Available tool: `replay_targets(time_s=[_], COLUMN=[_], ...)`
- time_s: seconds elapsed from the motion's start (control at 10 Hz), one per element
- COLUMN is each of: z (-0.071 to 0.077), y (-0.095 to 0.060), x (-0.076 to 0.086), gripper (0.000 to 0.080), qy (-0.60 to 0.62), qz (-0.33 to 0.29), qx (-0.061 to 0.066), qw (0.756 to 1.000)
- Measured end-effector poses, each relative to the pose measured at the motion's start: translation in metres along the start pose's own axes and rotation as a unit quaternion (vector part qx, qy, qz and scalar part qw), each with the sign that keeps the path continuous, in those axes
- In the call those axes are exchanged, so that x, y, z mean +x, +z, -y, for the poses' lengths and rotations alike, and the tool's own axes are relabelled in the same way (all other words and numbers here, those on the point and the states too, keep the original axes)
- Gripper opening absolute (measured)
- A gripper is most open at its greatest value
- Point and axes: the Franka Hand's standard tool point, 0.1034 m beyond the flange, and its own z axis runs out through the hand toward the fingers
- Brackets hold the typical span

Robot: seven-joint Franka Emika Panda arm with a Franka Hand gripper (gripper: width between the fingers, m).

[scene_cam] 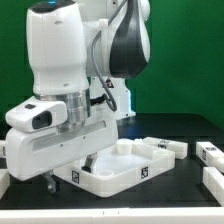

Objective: Assemble desk

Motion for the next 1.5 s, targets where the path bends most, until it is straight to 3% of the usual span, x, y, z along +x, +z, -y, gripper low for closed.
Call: replay_targets(time_s=[0.2,0.3,0.4,0.8,1.0,1.1,1.2,1.5], z=[0.000,0.000,0.000,-0.009,-0.009,-0.011,-0.007,-0.003], y=[0.000,0.000,0.001,-0.007,-0.009,-0.011,-0.010,-0.005], x=[0.000,0.000,0.000,0.008,0.028,0.039,0.047,0.043], gripper=[0.0236,0.0236,0.0069,0.0051,0.0051,0.0051,0.0051,0.0051], qy=[0.000,0.000,0.000,0.132,0.326,0.365,0.405,0.437], qz=[0.000,0.000,0.000,-0.011,-0.017,-0.018,-0.028,-0.019], qx=[0.000,0.000,0.000,-0.007,0.014,0.020,0.011,0.012], qw=[1.000,1.000,1.000,0.991,0.945,0.931,0.914,0.899])
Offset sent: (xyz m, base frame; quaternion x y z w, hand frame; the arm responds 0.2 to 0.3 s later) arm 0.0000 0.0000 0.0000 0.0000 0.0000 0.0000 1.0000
